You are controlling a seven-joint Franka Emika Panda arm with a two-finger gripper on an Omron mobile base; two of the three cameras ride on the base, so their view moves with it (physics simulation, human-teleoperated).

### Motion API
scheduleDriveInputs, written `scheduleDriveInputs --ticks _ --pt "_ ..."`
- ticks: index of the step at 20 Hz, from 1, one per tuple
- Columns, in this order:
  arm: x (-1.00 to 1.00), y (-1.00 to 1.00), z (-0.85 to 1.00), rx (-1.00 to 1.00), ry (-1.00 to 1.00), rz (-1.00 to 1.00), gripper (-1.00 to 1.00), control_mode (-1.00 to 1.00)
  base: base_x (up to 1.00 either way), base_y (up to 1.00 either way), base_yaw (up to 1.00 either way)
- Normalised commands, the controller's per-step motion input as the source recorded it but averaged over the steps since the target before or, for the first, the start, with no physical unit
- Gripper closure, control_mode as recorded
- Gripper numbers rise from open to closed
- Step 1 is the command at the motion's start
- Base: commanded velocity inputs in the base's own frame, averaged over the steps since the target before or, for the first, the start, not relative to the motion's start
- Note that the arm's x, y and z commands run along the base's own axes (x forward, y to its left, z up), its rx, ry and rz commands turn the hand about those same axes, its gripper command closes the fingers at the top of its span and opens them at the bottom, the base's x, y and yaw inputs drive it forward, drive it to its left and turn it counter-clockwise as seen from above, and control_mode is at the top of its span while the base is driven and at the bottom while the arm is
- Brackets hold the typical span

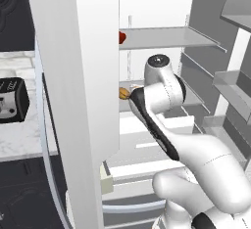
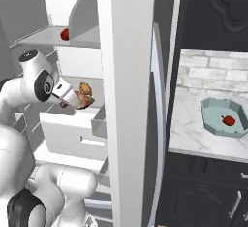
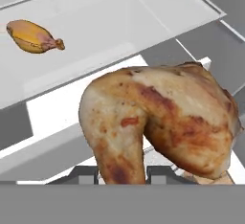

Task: Place one bell pepper and one chicken drumstick in each tupperware on the nearby counter, to pack two identical lunches.

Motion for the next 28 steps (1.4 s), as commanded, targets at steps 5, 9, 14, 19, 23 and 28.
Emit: scheduleDriveInputs --ticks 5,9,14,19,23,28 --pt "-0.20 0.06 -0.03 0.03 0.03 0.03 1.00 1.00 -0.80 0.26 0.09" --pt "0.00 0.00 0.00 0.00 0.00 0.00 1.00 1.00 -1.00 0.11 0.03" --pt "0.00 0.00 0.00 0.00 0.00 0.00 1.00 1.00 -1.00 -0.55 -0.12" --pt "0.00 0.00 0.00 0.00 0.00 0.00 1.00 1.00 -1.00 -0.98 -0.35" --pt "0.00 0.00 0.00 0.00 0.00 0.00 1.00 1.00 -0.64 -1.00 -0.39" --pt "0.00 0.00 0.00 0.00 0.00 0.00 1.00 1.00 0.57 -1.00 -0.05"
